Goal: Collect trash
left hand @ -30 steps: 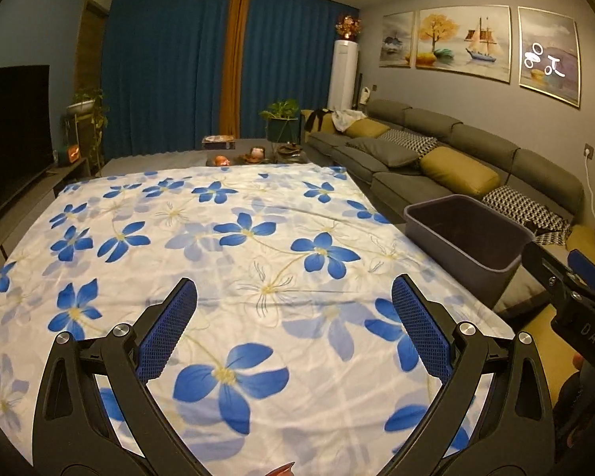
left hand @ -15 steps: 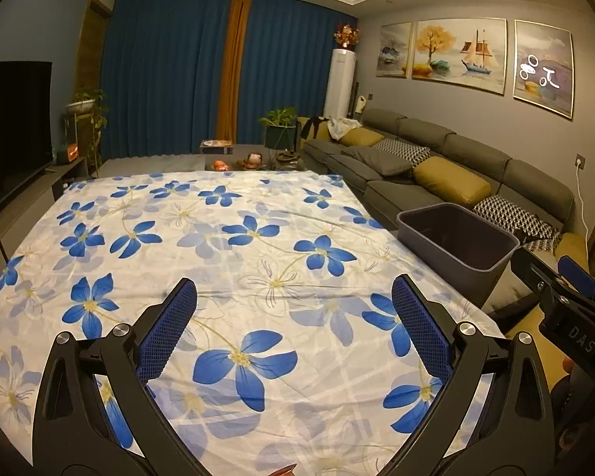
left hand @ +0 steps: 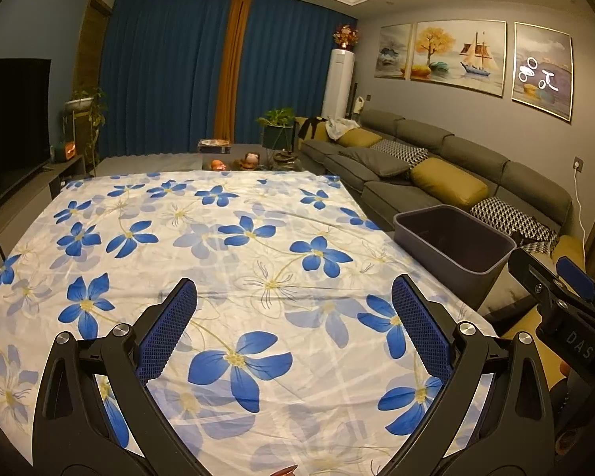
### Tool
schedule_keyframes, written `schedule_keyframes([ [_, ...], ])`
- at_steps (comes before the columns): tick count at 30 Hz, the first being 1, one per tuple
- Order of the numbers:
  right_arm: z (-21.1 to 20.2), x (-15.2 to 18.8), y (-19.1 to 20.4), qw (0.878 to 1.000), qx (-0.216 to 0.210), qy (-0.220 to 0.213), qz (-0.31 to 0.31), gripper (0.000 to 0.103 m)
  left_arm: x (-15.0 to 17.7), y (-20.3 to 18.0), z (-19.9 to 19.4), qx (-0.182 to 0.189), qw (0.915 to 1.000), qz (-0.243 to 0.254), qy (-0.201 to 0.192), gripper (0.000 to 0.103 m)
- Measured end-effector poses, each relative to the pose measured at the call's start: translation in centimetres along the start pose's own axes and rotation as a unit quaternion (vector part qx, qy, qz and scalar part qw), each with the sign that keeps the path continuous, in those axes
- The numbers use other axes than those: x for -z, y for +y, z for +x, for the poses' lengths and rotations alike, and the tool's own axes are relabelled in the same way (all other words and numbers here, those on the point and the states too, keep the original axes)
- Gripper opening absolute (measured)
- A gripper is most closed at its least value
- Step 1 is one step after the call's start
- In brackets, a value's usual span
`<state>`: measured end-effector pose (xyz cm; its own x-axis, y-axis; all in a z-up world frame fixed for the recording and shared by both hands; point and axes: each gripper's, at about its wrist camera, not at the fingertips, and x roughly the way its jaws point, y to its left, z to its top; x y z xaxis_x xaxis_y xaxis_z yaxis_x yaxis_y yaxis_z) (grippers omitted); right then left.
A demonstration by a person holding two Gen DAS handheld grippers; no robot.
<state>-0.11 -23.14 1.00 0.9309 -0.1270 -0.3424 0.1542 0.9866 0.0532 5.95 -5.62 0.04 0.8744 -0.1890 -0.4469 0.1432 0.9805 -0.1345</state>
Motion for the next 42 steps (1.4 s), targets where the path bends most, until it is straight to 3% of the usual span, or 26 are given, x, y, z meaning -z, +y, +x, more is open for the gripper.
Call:
schedule_keyframes([
  [42, -0.28, -0.01, -0.23, 1.000, 0.001, -0.001, 0.004, 0.097, 0.02, -0.63, 0.07, 0.007, 1.0000, 0.002, 0.000, 0.097],
])
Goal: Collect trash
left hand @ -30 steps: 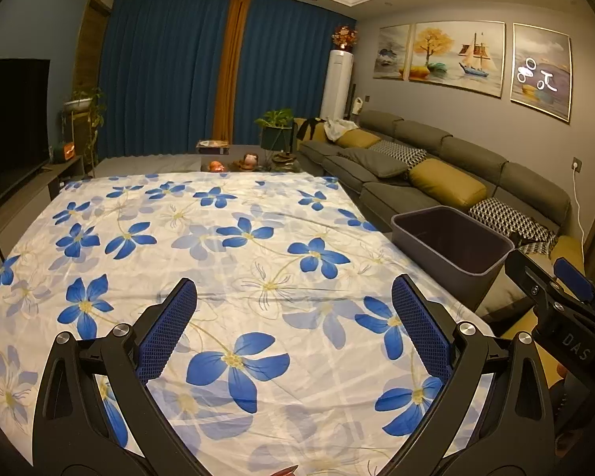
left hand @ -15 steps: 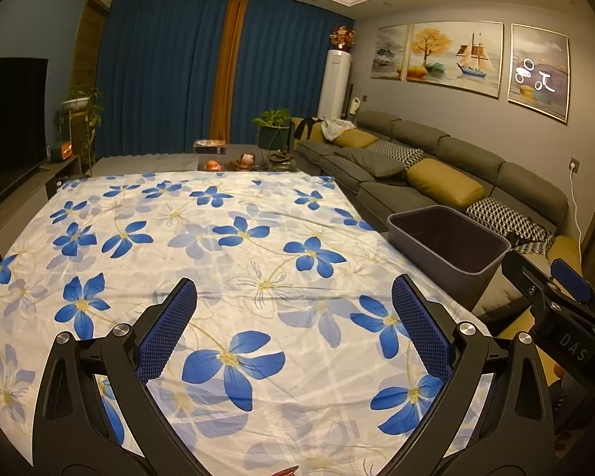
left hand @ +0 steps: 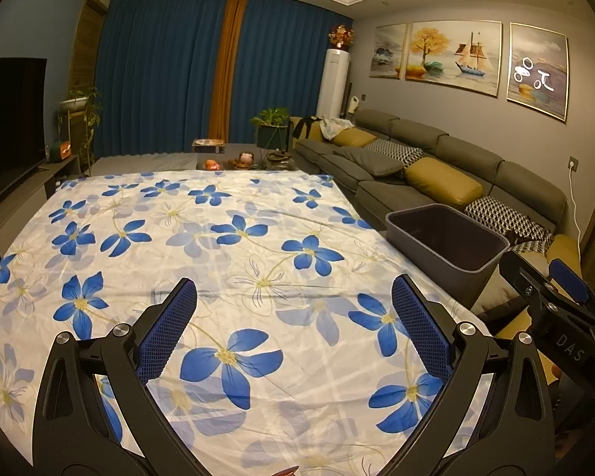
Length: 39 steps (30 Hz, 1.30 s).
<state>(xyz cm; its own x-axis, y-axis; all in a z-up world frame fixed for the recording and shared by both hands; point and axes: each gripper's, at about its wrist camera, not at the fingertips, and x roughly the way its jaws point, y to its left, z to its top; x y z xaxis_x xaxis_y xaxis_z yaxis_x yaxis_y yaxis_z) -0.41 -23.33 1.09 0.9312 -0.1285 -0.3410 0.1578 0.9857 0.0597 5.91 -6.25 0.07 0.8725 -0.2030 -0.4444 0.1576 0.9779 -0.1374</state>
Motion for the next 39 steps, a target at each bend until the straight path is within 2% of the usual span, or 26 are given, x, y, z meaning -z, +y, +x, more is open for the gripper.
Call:
schedule_keyframes([
  [39, -0.42, 0.25, -0.24, 1.000, 0.005, -0.004, 0.003, 0.097, 0.32, -0.42, -0.15, 0.003, 1.0000, 0.001, -0.001, 0.097],
])
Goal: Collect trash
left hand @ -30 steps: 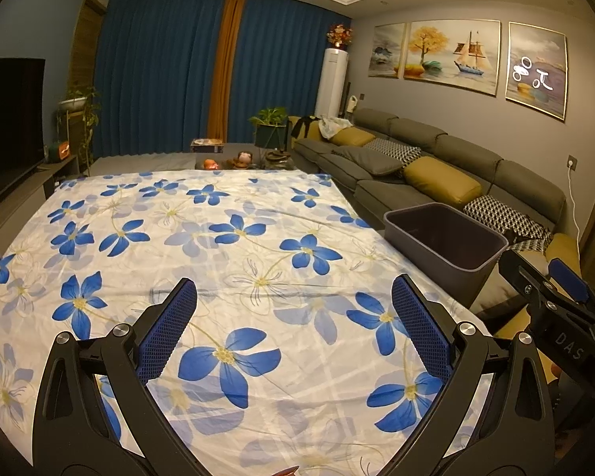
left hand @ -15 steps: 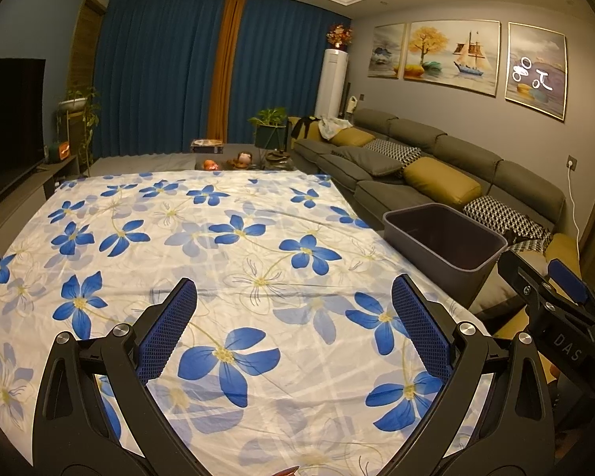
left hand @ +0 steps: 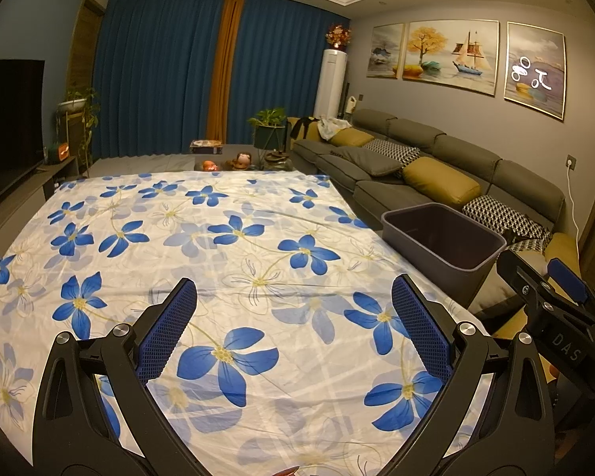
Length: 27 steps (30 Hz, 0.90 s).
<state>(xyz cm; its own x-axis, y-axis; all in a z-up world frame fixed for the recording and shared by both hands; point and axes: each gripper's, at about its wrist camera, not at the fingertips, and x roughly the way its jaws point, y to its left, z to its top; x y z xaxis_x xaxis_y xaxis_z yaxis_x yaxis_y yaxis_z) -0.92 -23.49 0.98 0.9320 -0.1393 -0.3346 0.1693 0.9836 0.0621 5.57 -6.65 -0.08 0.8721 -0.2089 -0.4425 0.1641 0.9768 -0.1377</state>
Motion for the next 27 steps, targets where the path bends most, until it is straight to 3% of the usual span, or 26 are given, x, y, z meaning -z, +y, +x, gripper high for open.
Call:
schedule_keyframes([
  [27, -0.04, 0.04, 0.03, 1.000, -0.001, 0.001, 0.001, 0.097, -0.30, -0.03, -0.28, 0.010, 0.9999, 0.004, 0.001, 0.095],
])
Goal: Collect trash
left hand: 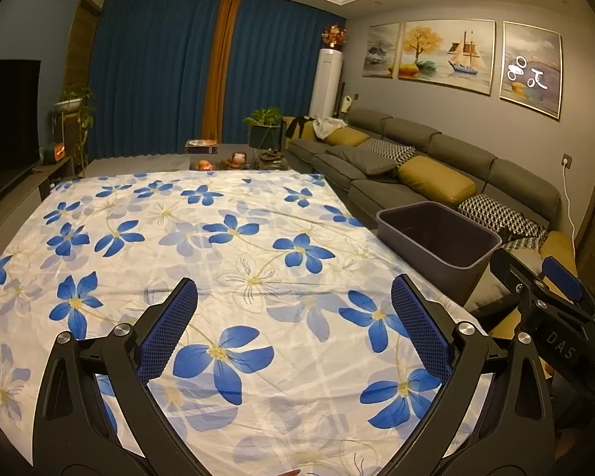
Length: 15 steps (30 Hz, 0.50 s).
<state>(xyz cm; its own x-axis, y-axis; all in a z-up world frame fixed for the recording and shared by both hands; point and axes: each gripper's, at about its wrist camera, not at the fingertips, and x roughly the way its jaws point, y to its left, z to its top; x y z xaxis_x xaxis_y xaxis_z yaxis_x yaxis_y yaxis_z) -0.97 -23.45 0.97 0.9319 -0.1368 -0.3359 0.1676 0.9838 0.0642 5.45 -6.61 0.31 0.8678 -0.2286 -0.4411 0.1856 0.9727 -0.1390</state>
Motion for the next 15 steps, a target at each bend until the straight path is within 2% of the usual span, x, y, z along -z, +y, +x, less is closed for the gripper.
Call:
schedule_keyframes([
  [6, 0.00, -0.01, 0.00, 1.000, 0.000, 0.000, 0.001, 0.097, -0.02, -0.13, -0.21, 0.007, 1.0000, 0.004, -0.001, 0.086],
  [15, 0.01, 0.05, 0.10, 1.000, -0.001, -0.002, 0.001, 0.097, -0.20, -0.22, -0.61, 0.007, 0.9999, 0.004, -0.008, 0.085],
])
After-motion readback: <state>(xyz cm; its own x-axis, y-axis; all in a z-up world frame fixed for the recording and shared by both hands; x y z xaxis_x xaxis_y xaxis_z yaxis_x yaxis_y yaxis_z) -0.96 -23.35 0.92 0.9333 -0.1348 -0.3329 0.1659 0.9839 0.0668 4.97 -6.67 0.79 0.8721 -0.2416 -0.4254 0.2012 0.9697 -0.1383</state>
